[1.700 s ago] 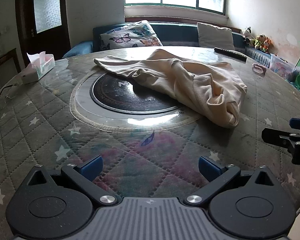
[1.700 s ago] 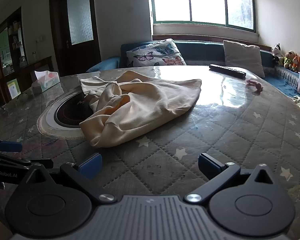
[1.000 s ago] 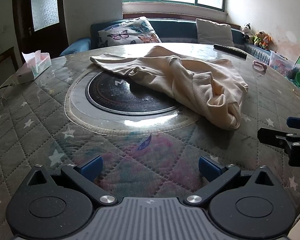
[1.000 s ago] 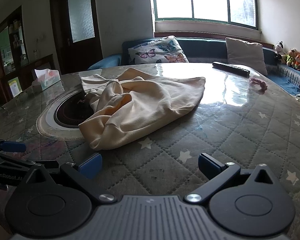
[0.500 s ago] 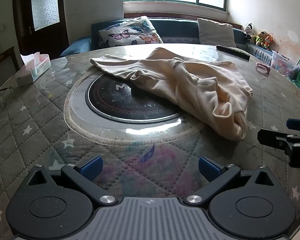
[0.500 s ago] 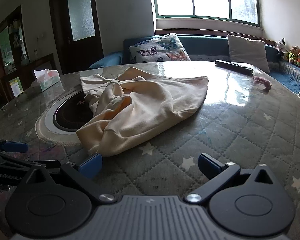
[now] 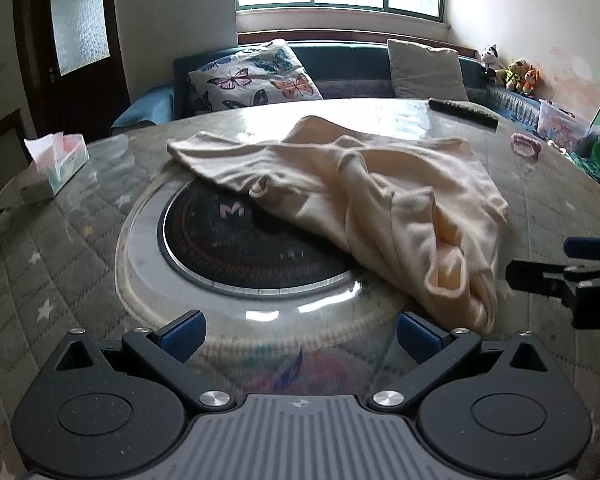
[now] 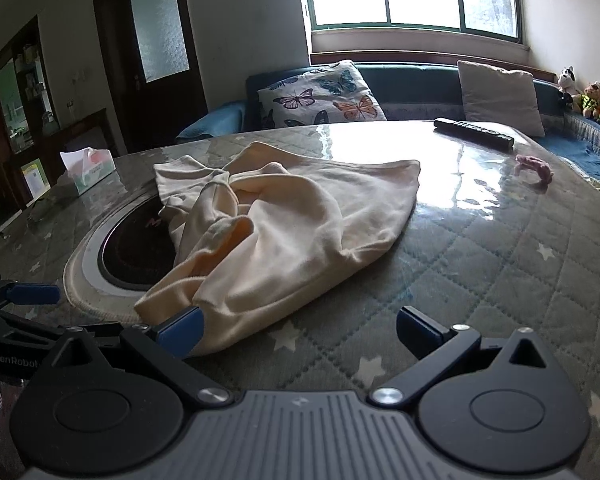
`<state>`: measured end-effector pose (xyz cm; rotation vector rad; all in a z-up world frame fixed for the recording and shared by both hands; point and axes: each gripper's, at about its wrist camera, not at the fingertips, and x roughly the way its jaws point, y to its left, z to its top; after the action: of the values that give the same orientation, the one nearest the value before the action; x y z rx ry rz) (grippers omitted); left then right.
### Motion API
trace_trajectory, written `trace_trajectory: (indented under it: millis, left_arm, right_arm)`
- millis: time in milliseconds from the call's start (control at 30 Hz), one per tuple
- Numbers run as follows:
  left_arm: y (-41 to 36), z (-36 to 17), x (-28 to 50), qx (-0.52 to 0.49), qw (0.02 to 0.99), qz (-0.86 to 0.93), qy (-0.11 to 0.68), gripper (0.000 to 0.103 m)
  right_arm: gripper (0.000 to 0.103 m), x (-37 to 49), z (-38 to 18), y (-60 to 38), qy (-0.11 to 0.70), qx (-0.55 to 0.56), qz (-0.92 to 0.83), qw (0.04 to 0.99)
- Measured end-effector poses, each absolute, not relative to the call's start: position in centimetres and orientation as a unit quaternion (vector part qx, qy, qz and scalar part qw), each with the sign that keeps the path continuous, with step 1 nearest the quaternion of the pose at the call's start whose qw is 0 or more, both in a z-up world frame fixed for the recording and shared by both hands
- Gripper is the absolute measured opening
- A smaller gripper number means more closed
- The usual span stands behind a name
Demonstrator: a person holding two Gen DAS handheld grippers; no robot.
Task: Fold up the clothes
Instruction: 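Move both grippers toward the crumpled cream sweatshirt on the table, then grasp the sweatshirt hem with the left gripper while the right gripper grasps it too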
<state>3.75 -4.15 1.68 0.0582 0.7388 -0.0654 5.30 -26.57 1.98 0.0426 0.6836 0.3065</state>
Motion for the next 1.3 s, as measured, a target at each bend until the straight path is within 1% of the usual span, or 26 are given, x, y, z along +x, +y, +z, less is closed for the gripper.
trace_trajectory:
  millis: [167,233,300,367,433,500,700,733,767,833,867,933,1000,1033,1100,1133,1167,1200,1233,1300]
  left_arm:
    - [-4.1,3.2,5.8,0.015,0.936,-0.038,0.35,0.102]
    - [-4.1,3.9,7.0,0.01,0.937,-0.043,0.346,0.099]
    - [-4.1,4.7,8.2,0.001,0.938,-0.051,0.342,0.098]
    - [-4.4,5.3,9.4,0.002,0.941,-0.054,0.333,0.097]
    - [-4.9,5.8,10.6,0.006,0.943,-0.055,0.328,0.094]
    - [-5.5,5.9,12.1,0.007,0.942,-0.064,0.329,0.092]
    - [-6.6,5.0,16.9,0.006,0.934,-0.07,0.351,0.079]
    - [-6.6,4.7,17.7,0.002,0.931,-0.071,0.358,0.073]
    - [-6.5,4.4,18.3,-0.002,0.929,-0.072,0.364,0.069]
    - [-6.4,3.7,19.5,-0.009,0.922,-0.073,0.381,0.047]
    - [-6.2,3.3,19.9,-0.015,0.918,-0.074,0.388,0.041]
    - [-5.6,2.8,20.5,-0.029,0.914,-0.081,0.397,0.023]
    - [-5.1,2.5,20.5,-0.037,0.911,-0.087,0.401,0.014]
    - [-4.8,2.4,20.4,-0.04,0.912,-0.09,0.399,0.012]
    - [-4.3,2.5,19.9,-0.041,0.914,-0.091,0.394,0.011]
    - [-4.0,2.6,19.6,-0.041,0.915,-0.087,0.392,0.01]
    - [-3.7,2.7,19.2,-0.043,0.916,-0.083,0.39,0.01]
    - [-3.3,2.9,18.9,-0.046,0.917,-0.081,0.387,0.009]
    - [-2.8,3.0,18.4,-0.049,0.919,-0.078,0.384,0.009]
    - [-1.9,3.3,17.6,-0.054,0.921,-0.071,0.379,0.009]
  right_arm:
    - [0.103,6.9,2.4,-26.7,0.337,0.014,0.154,0.929]
    - [0.102,7.7,2.7,-26.6,0.338,0.009,0.151,0.929]
    - [0.101,8.6,2.9,-26.6,0.341,0.009,0.152,0.928]
    - [0.097,9.5,3.1,-26.6,0.341,0.007,0.151,0.928]
    - [0.094,10.6,3.3,-26.6,0.341,0.005,0.149,0.928]
    - [0.092,11.6,3.4,-26.6,0.34,0.001,0.15,0.928]
    - [0.08,15.8,3.6,-26.2,0.342,-0.019,0.152,0.927]
    - [0.078,16.5,3.6,-26.1,0.344,-0.019,0.154,0.926]
    - [0.075,17.3,3.5,-26.0,0.347,-0.019,0.156,0.925]
    - [0.073,18.6,3.4,-25.7,0.35,-0.021,0.162,0.922]
    - [0.07,19.0,3.3,-25.5,0.35,-0.022,0.164,0.922]
    - [0.067,20.3,3.1,-24.9,0.352,-0.03,0.169,0.92]
    - [0.06,21.3,2.7,-24.5,0.356,-0.029,0.176,0.917]
    - [0.057,21.9,2.5,-24.3,0.361,-0.026,0.181,0.915]
    - [0.053,22.5,1.9,-24.0,0.368,-0.024,0.185,0.911]
    - [0.045,22.8,1.6,-23.8,0.371,-0.025,0.19,0.909]
    - [0.034,23.0,1.3,-23.7,0.374,-0.025,0.195,0.906]
    - [0.029,23.0,1.1,-23.7,0.376,-0.024,0.197,0.905]
    - [0.02,23.0,0.9,-23.6,0.376,-0.024,0.197,0.905]
    - [0.011,22.7,0.9,-23.7,0.373,-0.023,0.193,0.907]
